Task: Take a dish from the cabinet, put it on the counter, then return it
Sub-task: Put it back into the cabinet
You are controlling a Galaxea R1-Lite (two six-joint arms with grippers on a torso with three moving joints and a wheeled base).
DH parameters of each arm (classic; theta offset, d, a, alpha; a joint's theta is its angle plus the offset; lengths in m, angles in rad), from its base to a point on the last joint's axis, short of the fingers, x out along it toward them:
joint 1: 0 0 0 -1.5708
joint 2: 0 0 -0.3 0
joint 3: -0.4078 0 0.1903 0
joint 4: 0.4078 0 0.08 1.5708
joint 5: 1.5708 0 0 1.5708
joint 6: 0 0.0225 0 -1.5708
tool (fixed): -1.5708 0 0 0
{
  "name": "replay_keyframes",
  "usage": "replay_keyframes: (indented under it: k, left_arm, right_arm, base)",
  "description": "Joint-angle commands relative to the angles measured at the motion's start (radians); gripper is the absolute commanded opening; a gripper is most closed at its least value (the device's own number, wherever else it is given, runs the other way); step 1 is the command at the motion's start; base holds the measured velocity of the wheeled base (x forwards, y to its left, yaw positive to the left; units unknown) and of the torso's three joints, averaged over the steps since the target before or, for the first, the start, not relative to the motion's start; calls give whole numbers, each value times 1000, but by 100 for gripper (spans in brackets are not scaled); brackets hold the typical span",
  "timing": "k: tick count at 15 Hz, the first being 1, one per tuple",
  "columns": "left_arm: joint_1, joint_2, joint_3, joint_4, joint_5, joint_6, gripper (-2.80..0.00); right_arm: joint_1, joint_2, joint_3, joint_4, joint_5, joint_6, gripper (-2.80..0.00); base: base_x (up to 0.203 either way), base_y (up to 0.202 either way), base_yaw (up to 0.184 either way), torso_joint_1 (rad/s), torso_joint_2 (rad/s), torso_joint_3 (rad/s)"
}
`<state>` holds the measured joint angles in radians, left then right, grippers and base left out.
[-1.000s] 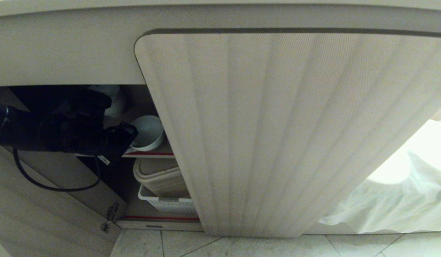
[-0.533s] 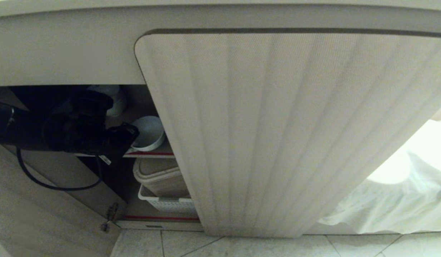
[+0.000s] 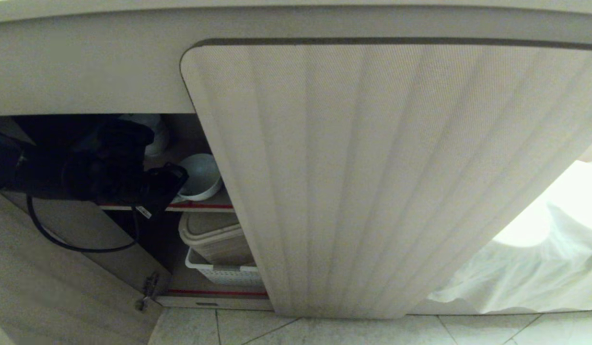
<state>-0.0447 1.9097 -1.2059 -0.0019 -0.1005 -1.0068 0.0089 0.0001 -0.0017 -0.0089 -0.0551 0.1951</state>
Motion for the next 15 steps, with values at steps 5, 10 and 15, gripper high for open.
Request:
replay_keyframes:
  k: [5, 10, 15]
  left_arm:
    - [-1, 5, -11, -1, 1, -7, -280]
    - [-1, 5, -6, -1, 1, -7, -280]
    - [-1, 5, -6, -1, 1, -7, -280]
  right_arm:
    - [0, 0, 0, 0, 0, 1, -280]
    - [0, 0, 0, 0, 0, 1, -280]
    - [0, 0, 0, 0, 0, 1, -280]
  base:
    - [0, 0, 0, 0, 0, 0]
    - [0, 0, 0, 0, 0, 0]
    - [0, 0, 0, 0, 0, 0]
